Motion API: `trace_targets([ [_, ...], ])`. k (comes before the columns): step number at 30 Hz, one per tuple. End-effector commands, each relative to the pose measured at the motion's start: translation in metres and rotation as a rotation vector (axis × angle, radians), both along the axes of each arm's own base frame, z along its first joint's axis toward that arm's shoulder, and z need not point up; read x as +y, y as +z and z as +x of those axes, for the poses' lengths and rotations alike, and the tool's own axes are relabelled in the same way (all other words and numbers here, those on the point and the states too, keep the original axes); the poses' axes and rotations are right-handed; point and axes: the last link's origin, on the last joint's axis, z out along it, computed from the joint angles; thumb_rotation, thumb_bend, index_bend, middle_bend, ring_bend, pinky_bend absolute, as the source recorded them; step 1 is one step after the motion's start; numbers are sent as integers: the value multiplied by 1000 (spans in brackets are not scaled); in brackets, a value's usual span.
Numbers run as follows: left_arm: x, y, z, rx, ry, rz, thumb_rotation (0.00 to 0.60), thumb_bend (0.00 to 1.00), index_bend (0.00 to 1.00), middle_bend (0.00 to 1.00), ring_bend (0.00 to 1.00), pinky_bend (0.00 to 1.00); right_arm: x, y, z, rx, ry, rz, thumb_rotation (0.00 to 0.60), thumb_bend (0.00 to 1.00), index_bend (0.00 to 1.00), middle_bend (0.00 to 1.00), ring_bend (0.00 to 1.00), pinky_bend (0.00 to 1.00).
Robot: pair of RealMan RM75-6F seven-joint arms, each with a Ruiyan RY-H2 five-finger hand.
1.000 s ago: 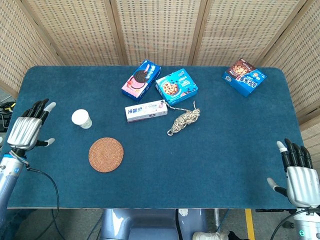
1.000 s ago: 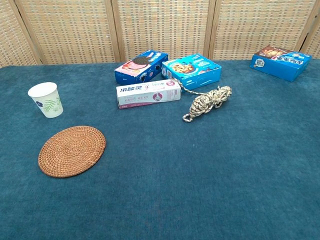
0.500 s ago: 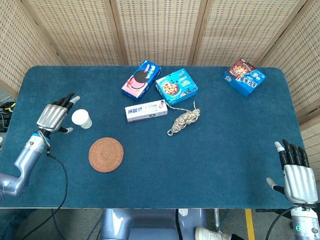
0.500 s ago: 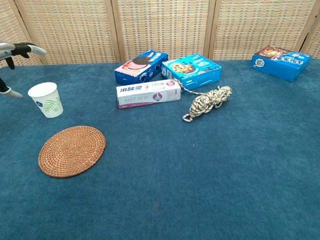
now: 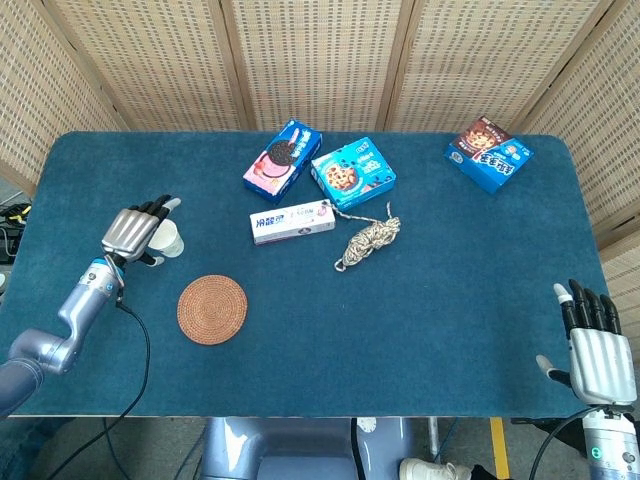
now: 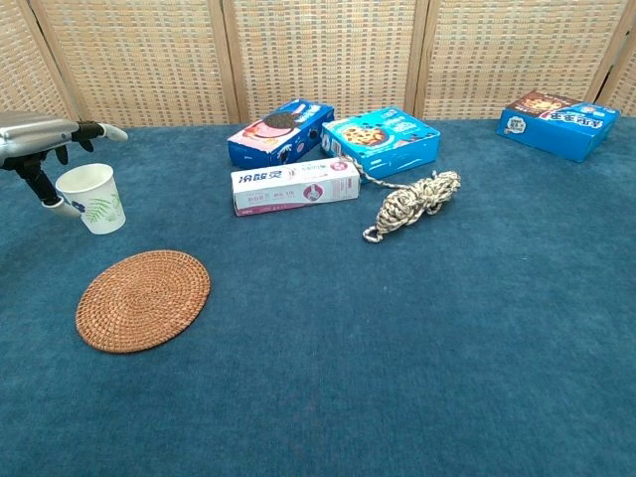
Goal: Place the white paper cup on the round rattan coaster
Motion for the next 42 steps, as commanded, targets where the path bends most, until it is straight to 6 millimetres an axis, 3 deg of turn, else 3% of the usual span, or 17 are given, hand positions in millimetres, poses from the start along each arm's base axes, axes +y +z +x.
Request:
trace_targets([
  [1, 3, -7, 1, -27, 9, -5, 600, 0, 61, 174, 268, 334, 0, 0, -1, 0, -4, 0, 600, 0, 0, 0, 0, 0],
  [6, 5, -9, 0, -48, 11, 12, 600, 0, 219, 334, 416, 413, 0, 0, -1, 0, -5, -2, 600, 0, 0, 0, 0, 0],
  [9, 7, -7, -3, -41, 11, 28, 600, 0, 267, 378, 460, 427, 0, 0, -1, -2, -7, -3, 600, 0, 0, 0, 0, 0],
  [15, 8, -1, -6, -52, 12, 49, 600, 0, 274, 384, 466, 432, 0, -1, -1, -4, -8, -2, 600, 0, 0, 0, 0, 0],
  [21, 3, 19, -1, -116, -50, 84, 600, 0, 274, 381, 461, 432, 0, -1, 0, -5, -5, -2, 600, 0, 0, 0, 0, 0],
  [26, -17, 36, 14, -225, -148, 66, 600, 0, 274, 377, 453, 432, 1, 0, 1, -7, -2, -2, 600, 0, 0, 0, 0, 0],
  [31, -45, 39, 27, -303, -211, -12, 600, 0, 274, 373, 448, 432, 2, 0, 2, -9, 2, -3, 600, 0, 0, 0, 0, 0],
  [36, -74, 26, 35, -286, -232, -123, 600, 0, 274, 369, 438, 432, 3, 1, 3, -11, 6, -1, 600, 0, 0, 0, 0, 0],
  [42, -90, 1, 44, -272, -231, -197, 600, 0, 274, 367, 435, 432, 4, 2, 3, -15, 8, -4, 600, 0, 0, 0, 0, 0],
])
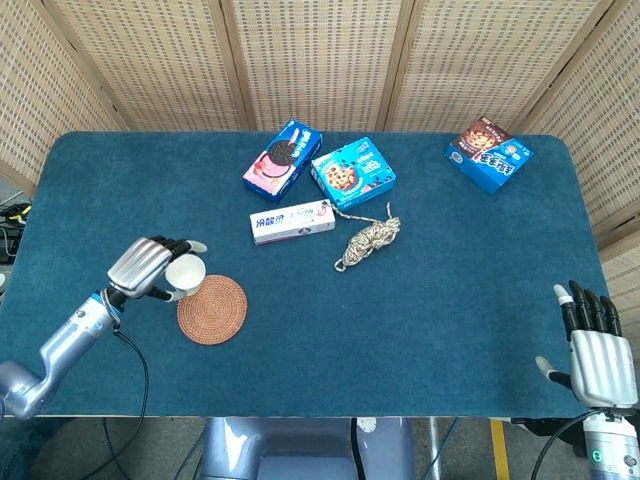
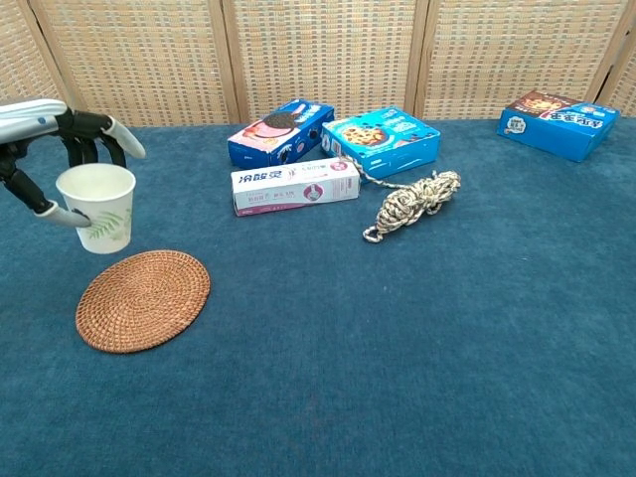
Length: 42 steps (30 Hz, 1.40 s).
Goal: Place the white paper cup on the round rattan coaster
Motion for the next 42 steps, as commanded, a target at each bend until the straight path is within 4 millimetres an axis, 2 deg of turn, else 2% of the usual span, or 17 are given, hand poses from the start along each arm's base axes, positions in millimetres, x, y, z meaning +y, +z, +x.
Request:
trace_targets([
  [1, -11, -14, 4, 17, -13, -39, 600, 0, 274, 367, 435, 432, 0, 1, 0, -2, -1, -2, 600, 0, 0, 0, 0, 0],
  [9, -18, -38, 14, -4, -30, -52, 600, 0, 274, 361, 431, 431, 1, 4, -2, -4, -5, -10, 600, 0, 0, 0, 0, 0],
  [17, -21, -48, 15, -32, -43, -54, 600, 0, 254, 344, 411, 427, 1, 4, -2, -8, -5, -10, 600, 0, 0, 0, 0, 0],
  [22, -23, -53, 10, -34, -29, -66, 600, 0, 231, 322, 389, 345, 2, 5, -2, -9, -5, -11, 600, 0, 0, 0, 0, 0],
  [25, -26, -56, 8, -63, -10, -77, 600, 0, 114, 200, 267, 265, 2, 5, -2, -8, -3, -11, 600, 0, 0, 0, 0, 0],
  [27, -28, -57, 7, -87, -4, -86, 600, 0, 13, 56, 110, 186, 2, 5, -1, -8, -3, -12, 600, 0, 0, 0, 0, 0],
  [30, -30, -53, 5, -121, -4, -98, 600, 0, 0, 0, 3, 116, 2, 6, -2, -9, -4, -14, 600, 0, 0, 0, 0, 0],
  [37, -35, -37, -7, -102, -15, -104, 600, 0, 0, 0, 0, 27, 2, 7, 0, -13, 1, -15, 600, 0, 0, 0, 0, 0],
  [42, -38, -3, -14, -104, -22, -5, 600, 0, 0, 0, 0, 0, 4, 8, 2, -18, 10, -17, 600, 0, 0, 0, 0, 0],
])
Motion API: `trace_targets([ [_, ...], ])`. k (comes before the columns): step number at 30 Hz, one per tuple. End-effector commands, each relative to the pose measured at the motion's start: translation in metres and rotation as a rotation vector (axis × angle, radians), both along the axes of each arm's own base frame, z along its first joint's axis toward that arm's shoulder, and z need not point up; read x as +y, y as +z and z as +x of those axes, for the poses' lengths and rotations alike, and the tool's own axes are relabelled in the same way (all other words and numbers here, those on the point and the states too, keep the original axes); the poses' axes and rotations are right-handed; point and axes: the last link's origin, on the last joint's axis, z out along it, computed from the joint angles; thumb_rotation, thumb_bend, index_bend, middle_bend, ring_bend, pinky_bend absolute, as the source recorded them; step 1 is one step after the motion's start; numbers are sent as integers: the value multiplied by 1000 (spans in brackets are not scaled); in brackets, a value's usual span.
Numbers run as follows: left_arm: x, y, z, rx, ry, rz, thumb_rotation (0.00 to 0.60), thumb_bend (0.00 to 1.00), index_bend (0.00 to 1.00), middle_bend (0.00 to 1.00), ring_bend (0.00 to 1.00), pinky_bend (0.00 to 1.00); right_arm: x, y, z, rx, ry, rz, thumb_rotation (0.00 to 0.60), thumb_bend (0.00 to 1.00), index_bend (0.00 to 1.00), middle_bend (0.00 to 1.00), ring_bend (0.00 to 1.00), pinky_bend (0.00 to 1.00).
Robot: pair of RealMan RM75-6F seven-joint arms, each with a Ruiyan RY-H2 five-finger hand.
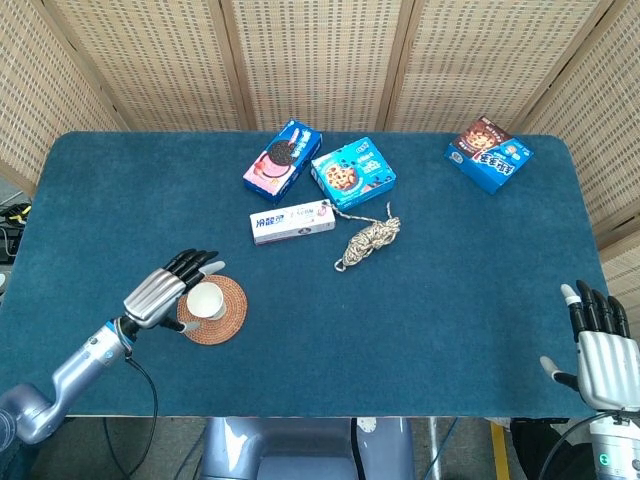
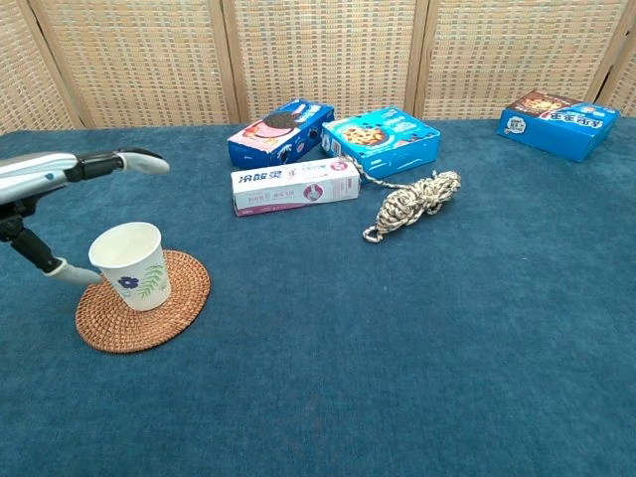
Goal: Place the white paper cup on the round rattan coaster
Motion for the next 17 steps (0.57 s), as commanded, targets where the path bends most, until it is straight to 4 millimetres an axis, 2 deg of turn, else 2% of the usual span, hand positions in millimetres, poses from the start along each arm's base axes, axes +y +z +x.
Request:
trace_targets([
  [1, -5, 28, -6, 5, 4, 88, 600, 0, 0, 0, 0, 0, 1, 1, 1, -3, 6, -2, 600, 0, 0, 0, 0, 0],
  [6, -26, 72, -17, 50, 77, 271, 600, 0, 0, 0, 0, 0, 3, 3, 5, -11, 20, -7, 600, 0, 0, 0, 0, 0],
  [9, -44, 89, -22, 109, 154, 337, 600, 0, 0, 0, 0, 0, 5, 5, 7, -16, 28, -9, 600, 0, 0, 0, 0, 0],
  [13, -69, 102, -26, 143, 259, 394, 600, 0, 0, 0, 0, 0, 6, 5, 8, -20, 30, -4, 600, 0, 0, 0, 0, 0],
  [17, -85, 104, -33, 135, 354, 405, 600, 0, 0, 0, 0, 0, 7, 6, 7, -19, 27, 0, 600, 0, 0, 0, 0, 0],
])
